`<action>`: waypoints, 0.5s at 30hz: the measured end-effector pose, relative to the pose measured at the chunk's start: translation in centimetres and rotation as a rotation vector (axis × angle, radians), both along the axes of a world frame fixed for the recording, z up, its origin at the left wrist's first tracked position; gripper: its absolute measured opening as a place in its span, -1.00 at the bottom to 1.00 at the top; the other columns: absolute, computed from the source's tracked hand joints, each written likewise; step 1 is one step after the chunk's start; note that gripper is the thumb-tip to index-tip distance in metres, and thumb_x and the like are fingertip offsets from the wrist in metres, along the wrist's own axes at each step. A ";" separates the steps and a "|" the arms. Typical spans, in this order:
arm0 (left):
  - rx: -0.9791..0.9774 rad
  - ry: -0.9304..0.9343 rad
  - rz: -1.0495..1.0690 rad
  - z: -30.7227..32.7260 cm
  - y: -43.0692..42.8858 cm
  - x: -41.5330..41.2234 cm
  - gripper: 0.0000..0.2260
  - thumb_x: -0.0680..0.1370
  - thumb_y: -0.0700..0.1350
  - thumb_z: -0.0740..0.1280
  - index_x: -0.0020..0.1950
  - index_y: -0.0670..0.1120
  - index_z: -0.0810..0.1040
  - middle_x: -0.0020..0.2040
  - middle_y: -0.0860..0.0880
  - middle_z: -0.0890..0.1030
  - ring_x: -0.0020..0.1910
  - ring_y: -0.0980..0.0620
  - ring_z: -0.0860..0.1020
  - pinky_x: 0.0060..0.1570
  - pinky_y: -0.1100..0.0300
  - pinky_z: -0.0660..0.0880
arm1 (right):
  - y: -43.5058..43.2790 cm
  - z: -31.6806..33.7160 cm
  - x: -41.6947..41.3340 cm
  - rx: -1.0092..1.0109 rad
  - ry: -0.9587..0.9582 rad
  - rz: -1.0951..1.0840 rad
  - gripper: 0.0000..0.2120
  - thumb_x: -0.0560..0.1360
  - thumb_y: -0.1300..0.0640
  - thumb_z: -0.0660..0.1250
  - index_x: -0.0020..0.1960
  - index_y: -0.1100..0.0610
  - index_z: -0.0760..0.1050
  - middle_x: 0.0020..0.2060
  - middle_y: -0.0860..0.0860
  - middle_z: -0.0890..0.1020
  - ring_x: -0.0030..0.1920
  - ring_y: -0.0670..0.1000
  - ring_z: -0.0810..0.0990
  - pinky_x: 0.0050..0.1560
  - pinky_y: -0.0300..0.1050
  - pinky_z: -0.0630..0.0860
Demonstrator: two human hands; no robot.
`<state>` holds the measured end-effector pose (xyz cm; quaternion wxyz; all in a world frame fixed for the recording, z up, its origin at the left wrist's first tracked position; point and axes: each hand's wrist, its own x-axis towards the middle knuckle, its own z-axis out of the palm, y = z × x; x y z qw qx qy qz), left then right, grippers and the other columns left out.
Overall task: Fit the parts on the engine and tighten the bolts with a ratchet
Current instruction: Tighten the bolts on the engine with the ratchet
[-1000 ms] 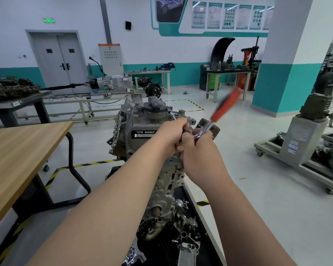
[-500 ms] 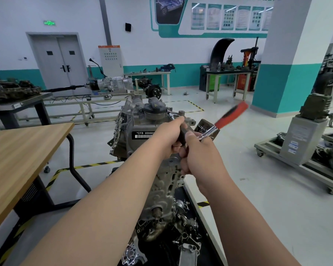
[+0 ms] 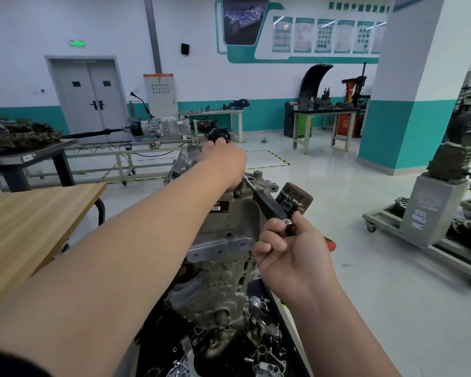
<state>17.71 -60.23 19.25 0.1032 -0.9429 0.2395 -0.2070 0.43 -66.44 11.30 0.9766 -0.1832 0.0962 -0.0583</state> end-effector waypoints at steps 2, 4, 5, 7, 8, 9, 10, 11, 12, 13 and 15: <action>0.036 0.058 0.022 0.1 -0.6 0.8 -0.76 0.57 -0.20 0.24 0.19 -0.02 0.56 0.19 -0.11 0.52 0.22 -0.14 0.35 0.19 -0.04 0.29 | 0.0 0.2 0.1 -0.058 0.008 -0.004 -0.78 0.66 -0.05 0.08 -0.02 0.10 0.30 -0.45 -0.04 0.40 -0.61 -0.08 0.22 -0.58 -0.24 0.32; 0.079 0.086 0.012 0.9 -0.9 1.3 -0.76 0.57 -0.18 0.25 0.20 -0.01 0.56 0.18 -0.10 0.53 0.22 -0.13 0.36 0.18 -0.03 0.28 | 0.0 0.5 0.1 -0.093 0.003 0.004 -0.81 0.66 -0.04 0.08 0.03 0.09 0.29 -0.45 -0.03 0.41 -0.62 -0.08 0.22 -0.58 -0.23 0.32; 0.108 0.113 0.006 1.2 -1.0 1.4 -0.75 0.57 -0.17 0.25 0.21 -0.01 0.57 0.19 -0.09 0.54 0.21 -0.14 0.37 0.15 -0.02 0.29 | -0.2 0.7 0.1 -0.104 0.001 0.011 -0.81 0.66 -0.04 0.08 0.04 0.08 0.28 -0.45 -0.02 0.41 -0.62 -0.08 0.22 -0.58 -0.23 0.33; 0.149 0.170 -0.011 1.4 -1.1 1.6 -0.74 0.57 -0.17 0.24 0.23 -0.02 0.58 0.20 -0.08 0.55 0.20 -0.13 0.41 0.11 -0.01 0.32 | -0.4 1.0 0.0 -0.130 0.000 0.023 -0.80 0.66 -0.04 0.08 0.02 0.09 0.29 -0.44 -0.02 0.42 -0.61 -0.08 0.22 -0.58 -0.23 0.33; 0.158 0.182 -0.021 1.2 -1.2 1.6 -0.73 0.57 -0.19 0.23 0.23 -0.02 0.58 0.20 -0.07 0.55 0.19 -0.13 0.41 0.11 0.00 0.34 | -0.5 1.1 0.0 -0.151 -0.002 0.027 -0.79 0.66 -0.04 0.08 0.01 0.10 0.28 -0.44 -0.02 0.42 -0.61 -0.08 0.22 -0.58 -0.23 0.33; 0.161 0.185 -0.029 1.0 -1.3 1.7 -0.71 0.57 -0.21 0.23 0.24 -0.02 0.58 0.21 -0.07 0.55 0.20 -0.12 0.41 0.12 0.00 0.36 | -0.6 1.1 0.0 -0.177 -0.004 0.027 -0.79 0.66 -0.04 0.08 0.00 0.10 0.28 -0.44 -0.02 0.42 -0.61 -0.08 0.22 -0.58 -0.23 0.33; 0.160 0.187 -0.034 0.9 -1.3 1.7 -0.69 0.57 -0.23 0.22 0.25 -0.02 0.58 0.22 -0.06 0.54 0.21 -0.12 0.41 0.13 0.00 0.37 | -0.6 1.1 0.0 -0.208 0.001 0.022 -0.78 0.67 -0.04 0.09 -0.01 0.10 0.28 -0.44 -0.02 0.43 -0.61 -0.08 0.22 -0.58 -0.22 0.33; 0.156 0.189 -0.032 0.7 -1.2 1.8 -0.68 0.56 -0.24 0.21 0.26 -0.01 0.57 0.23 -0.06 0.54 0.23 -0.12 0.40 0.13 0.00 0.37 | -0.6 1.1 0.0 -0.243 0.006 0.017 -0.77 0.67 -0.04 0.09 -0.03 0.11 0.29 -0.45 -0.01 0.43 -0.61 -0.08 0.22 -0.58 -0.21 0.33; 0.149 0.186 -0.031 0.6 -1.2 1.8 -0.67 0.57 -0.25 0.20 0.26 0.00 0.57 0.23 -0.06 0.54 0.24 -0.12 0.40 0.12 0.00 0.36 | -0.6 1.1 0.0 -0.278 0.007 0.011 -0.76 0.67 -0.04 0.09 -0.04 0.12 0.29 -0.45 -0.01 0.43 -0.61 -0.08 0.22 -0.58 -0.21 0.33; 0.137 0.181 -0.032 0.4 -1.1 1.8 -0.66 0.57 -0.26 0.20 0.25 0.01 0.58 0.22 -0.05 0.54 0.24 -0.12 0.39 0.11 0.01 0.35 | -0.6 1.1 -0.1 -0.305 0.006 0.006 -0.76 0.67 -0.03 0.09 -0.05 0.12 0.29 -0.46 -0.01 0.43 -0.60 -0.07 0.22 -0.58 -0.20 0.33; 0.098 0.187 -0.040 0.3 -0.9 1.7 -0.65 0.56 -0.27 0.18 0.24 0.03 0.58 0.20 -0.06 0.55 0.24 -0.12 0.36 0.10 0.01 0.32 | -0.7 1.1 -0.1 -0.331 0.000 0.001 -0.77 0.67 -0.02 0.09 -0.05 0.13 0.30 -0.46 -0.01 0.43 -0.60 -0.07 0.22 -0.59 -0.20 0.33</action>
